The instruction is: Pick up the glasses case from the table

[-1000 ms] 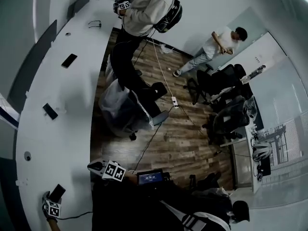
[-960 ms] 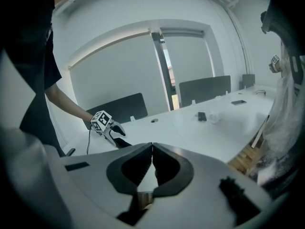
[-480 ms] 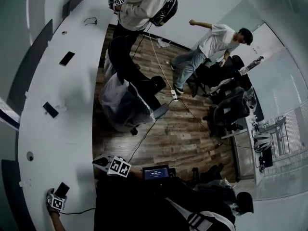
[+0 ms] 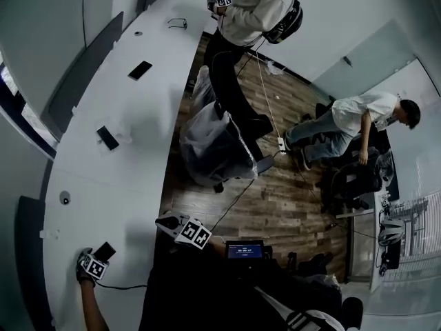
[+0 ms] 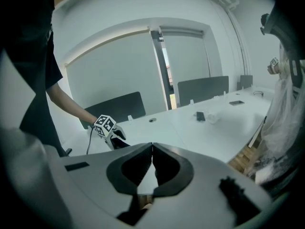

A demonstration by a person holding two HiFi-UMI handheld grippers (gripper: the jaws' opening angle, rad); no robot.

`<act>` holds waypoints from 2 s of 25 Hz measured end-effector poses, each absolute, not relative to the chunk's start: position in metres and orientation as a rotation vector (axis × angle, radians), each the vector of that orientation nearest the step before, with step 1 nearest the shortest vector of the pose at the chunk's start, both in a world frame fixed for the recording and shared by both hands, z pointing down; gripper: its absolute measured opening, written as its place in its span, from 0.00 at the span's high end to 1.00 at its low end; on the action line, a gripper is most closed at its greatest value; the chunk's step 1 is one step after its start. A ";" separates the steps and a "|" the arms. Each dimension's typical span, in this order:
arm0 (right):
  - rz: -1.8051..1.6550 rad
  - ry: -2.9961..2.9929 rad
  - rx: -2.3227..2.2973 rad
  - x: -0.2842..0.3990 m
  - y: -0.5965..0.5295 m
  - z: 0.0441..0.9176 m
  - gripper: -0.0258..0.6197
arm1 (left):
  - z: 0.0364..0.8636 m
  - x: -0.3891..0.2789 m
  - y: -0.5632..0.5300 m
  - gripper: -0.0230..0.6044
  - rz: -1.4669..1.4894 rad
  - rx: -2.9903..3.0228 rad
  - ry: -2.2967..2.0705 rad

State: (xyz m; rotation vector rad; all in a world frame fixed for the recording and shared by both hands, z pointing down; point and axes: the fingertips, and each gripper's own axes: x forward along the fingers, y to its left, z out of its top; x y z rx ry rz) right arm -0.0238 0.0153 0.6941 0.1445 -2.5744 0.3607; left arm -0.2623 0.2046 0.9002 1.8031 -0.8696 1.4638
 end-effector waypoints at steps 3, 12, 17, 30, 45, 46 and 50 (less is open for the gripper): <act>0.372 -2.580 0.134 -0.031 0.018 0.694 0.95 | 0.900 -0.262 0.205 0.33 1.466 1.787 -0.862; 0.352 -2.616 0.094 -0.070 0.008 0.685 0.95 | 0.896 -0.273 0.204 0.47 1.518 1.730 -0.853; 0.331 -2.638 0.050 -0.079 0.014 0.677 0.95 | 0.909 -0.263 0.227 0.49 1.518 1.668 -0.813; 0.288 -2.668 0.002 -0.086 0.012 0.664 0.95 | 0.912 -0.256 0.224 0.50 1.432 1.656 -0.880; 0.286 -2.674 0.005 -0.084 0.008 0.662 0.95 | 0.888 -0.248 0.206 0.50 1.222 1.629 -0.982; 0.287 -2.674 0.005 -0.084 0.007 0.661 0.95 | 0.886 -0.248 0.205 0.50 1.195 1.624 -0.991; 0.290 -2.675 0.009 -0.084 0.007 0.661 0.95 | 0.882 -0.246 0.200 0.50 1.081 1.625 -1.032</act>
